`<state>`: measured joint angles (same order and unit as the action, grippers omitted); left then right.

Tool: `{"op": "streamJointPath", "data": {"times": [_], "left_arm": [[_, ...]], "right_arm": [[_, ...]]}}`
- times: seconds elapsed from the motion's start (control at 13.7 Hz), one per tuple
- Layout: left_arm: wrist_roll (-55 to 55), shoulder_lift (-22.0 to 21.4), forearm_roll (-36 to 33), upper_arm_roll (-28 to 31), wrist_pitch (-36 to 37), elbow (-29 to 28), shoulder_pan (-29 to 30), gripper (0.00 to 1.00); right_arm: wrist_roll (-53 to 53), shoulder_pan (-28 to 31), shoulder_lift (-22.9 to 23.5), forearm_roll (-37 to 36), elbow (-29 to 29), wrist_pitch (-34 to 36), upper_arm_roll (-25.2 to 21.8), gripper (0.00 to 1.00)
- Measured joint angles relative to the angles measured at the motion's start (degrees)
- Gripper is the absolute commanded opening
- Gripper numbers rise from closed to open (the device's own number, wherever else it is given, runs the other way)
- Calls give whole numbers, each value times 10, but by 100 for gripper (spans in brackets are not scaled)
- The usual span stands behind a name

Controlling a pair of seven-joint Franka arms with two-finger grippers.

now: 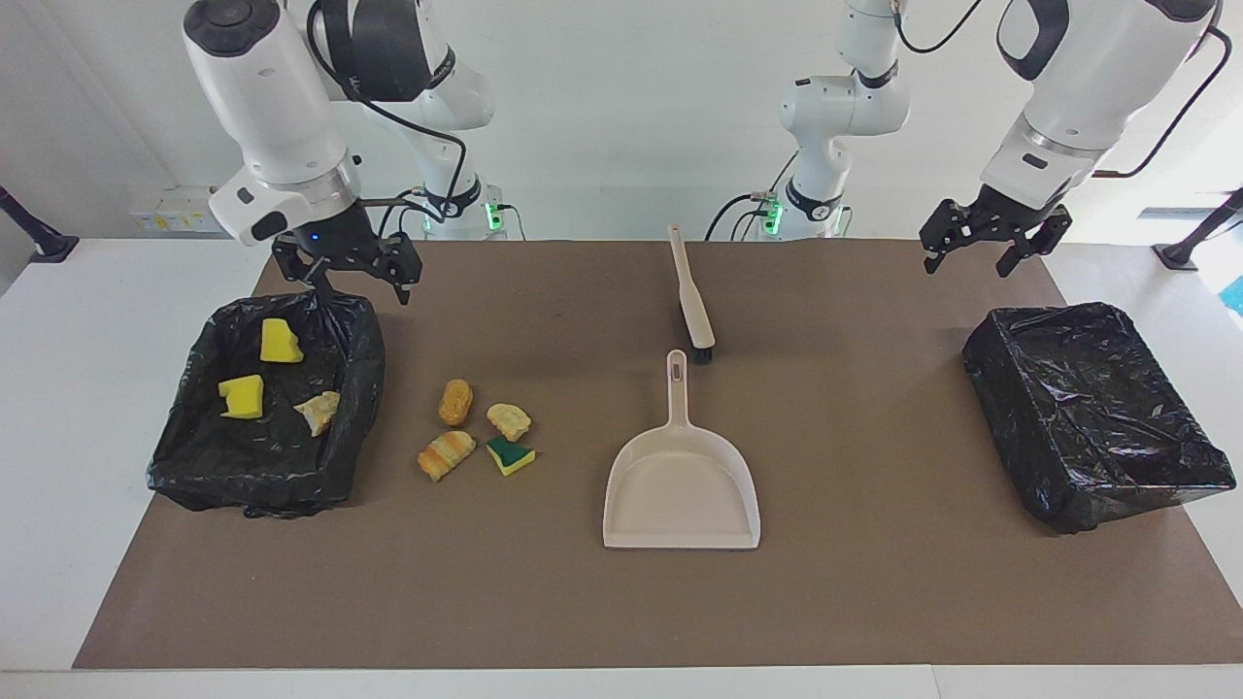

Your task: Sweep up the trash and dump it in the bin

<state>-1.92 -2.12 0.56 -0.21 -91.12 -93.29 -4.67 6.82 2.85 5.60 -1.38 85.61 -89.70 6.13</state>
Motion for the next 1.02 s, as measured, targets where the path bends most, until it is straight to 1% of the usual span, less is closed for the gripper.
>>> {"op": "streamJointPath", "data": {"times": [0.15, 0.29, 0.44, 0.58, 0.73, 0.8, 0.87, 1.02], "left_arm": [[-1, -2, 0, -3, 0, 0, -1, 100], [-2, -7, 1, -17, 1, 0, -3, 100], [1, -14, 1, -56, 26, -2, -4, 100], [12, -31, 1, -90, 21, -28, -7, 100], [34, -48, 2, -111, -28, -77, -14, 100], [51, -50, 2, -117, -56, -96, -23, 100], [68, -46, 2, -120, -87, -112, -37, 100], [105, -23, 2, -121, -149, -129, -63, 100]], "right_arm": [[-4, 14, -3, 24, 1, 2, -13, 100], [-4, 5, -14, 25, 9, 13, -32, 100], [-7, -20, -33, 25, 26, 16, -55, 100], [-12, -49, -43, 26, 33, 16, -83, 100], [-12, -55, -44, 26, 35, 16, -90, 100], [-12, -55, -44, 26, 37, 16, -90, 100], [-12, -55, -44, 26, 38, 16, -91, 100], [-12, -55, -44, 26, 39, 16, -93, 100]]}}
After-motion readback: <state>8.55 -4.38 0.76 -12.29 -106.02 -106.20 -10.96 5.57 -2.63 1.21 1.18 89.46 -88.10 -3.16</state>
